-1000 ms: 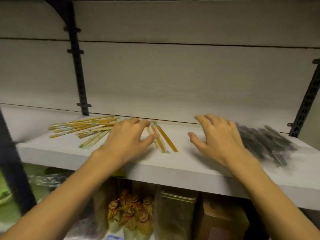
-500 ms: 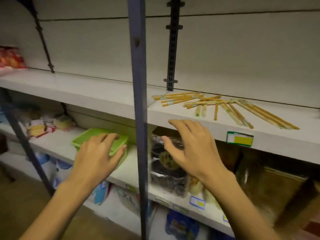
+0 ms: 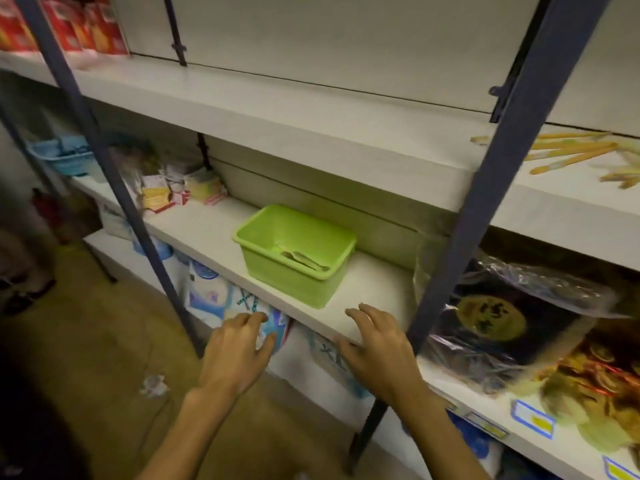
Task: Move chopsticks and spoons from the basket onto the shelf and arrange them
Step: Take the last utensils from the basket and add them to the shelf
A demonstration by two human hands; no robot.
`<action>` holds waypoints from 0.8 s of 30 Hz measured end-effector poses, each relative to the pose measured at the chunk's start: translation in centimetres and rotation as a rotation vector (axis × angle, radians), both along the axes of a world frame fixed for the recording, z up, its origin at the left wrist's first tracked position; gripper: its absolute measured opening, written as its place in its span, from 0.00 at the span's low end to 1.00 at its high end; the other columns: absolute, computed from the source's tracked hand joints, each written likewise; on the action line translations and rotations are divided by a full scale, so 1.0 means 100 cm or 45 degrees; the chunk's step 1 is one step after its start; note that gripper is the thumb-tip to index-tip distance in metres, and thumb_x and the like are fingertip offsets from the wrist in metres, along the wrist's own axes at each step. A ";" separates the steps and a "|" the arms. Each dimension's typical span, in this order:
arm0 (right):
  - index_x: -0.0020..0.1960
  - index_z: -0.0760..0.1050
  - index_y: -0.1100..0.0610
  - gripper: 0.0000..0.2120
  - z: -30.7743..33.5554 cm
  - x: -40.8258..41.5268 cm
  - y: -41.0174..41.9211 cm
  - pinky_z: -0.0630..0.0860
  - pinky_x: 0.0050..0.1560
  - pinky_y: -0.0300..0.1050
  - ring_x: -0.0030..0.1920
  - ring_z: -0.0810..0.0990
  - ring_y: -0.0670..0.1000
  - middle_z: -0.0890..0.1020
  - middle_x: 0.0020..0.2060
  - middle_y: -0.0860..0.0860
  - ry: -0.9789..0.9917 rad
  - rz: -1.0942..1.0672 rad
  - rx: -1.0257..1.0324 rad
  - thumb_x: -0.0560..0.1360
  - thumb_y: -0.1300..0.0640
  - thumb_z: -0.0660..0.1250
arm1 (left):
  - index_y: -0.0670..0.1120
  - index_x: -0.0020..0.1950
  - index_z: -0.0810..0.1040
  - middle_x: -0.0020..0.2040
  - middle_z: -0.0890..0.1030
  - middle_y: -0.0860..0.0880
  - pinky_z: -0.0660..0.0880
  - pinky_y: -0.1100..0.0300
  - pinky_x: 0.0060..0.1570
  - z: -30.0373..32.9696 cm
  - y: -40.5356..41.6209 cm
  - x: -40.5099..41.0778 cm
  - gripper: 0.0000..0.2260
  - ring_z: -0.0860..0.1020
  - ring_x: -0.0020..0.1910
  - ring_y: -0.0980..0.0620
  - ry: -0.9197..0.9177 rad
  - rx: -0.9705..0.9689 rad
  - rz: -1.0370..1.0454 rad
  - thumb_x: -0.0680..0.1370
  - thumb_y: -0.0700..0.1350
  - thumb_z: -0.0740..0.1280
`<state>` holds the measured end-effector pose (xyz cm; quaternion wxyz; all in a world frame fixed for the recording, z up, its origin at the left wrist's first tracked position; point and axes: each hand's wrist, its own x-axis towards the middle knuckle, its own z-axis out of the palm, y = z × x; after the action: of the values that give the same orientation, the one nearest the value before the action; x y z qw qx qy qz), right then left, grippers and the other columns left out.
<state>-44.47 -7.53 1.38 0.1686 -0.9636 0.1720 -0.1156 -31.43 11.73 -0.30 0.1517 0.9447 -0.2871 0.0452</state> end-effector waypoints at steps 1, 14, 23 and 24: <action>0.71 0.68 0.50 0.27 -0.004 0.019 -0.003 0.66 0.68 0.50 0.70 0.68 0.53 0.70 0.71 0.51 -0.010 -0.004 0.028 0.77 0.39 0.56 | 0.47 0.57 0.80 0.50 0.83 0.45 0.78 0.51 0.44 0.000 -0.007 0.020 0.14 0.81 0.44 0.44 -0.031 -0.008 -0.028 0.74 0.50 0.70; 0.70 0.67 0.58 0.20 -0.012 0.221 -0.021 0.73 0.59 0.50 0.61 0.74 0.60 0.72 0.64 0.59 0.112 -0.202 0.281 0.78 0.64 0.60 | 0.48 0.64 0.75 0.60 0.78 0.46 0.73 0.53 0.53 0.018 -0.114 0.244 0.15 0.76 0.58 0.44 0.058 0.143 -0.457 0.77 0.48 0.65; 0.76 0.52 0.51 0.37 -0.050 0.240 0.017 0.66 0.70 0.55 0.72 0.62 0.65 0.51 0.75 0.60 0.616 -0.464 0.404 0.74 0.61 0.69 | 0.51 0.64 0.74 0.64 0.74 0.50 0.71 0.57 0.57 -0.047 -0.114 0.302 0.19 0.73 0.61 0.49 0.287 0.421 -0.946 0.74 0.51 0.69; 0.75 0.54 0.52 0.34 -0.053 0.243 0.022 0.68 0.68 0.56 0.71 0.62 0.64 0.52 0.75 0.59 0.578 -0.509 0.345 0.75 0.60 0.67 | 0.52 0.65 0.73 0.66 0.72 0.51 0.69 0.56 0.60 -0.054 -0.109 0.303 0.20 0.71 0.63 0.49 0.266 0.431 -0.981 0.75 0.53 0.68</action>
<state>-20.18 -5.31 -3.91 0.2266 -0.8808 0.4048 0.0951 -1.13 0.82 -5.69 0.0285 0.7796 -0.6053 -0.1584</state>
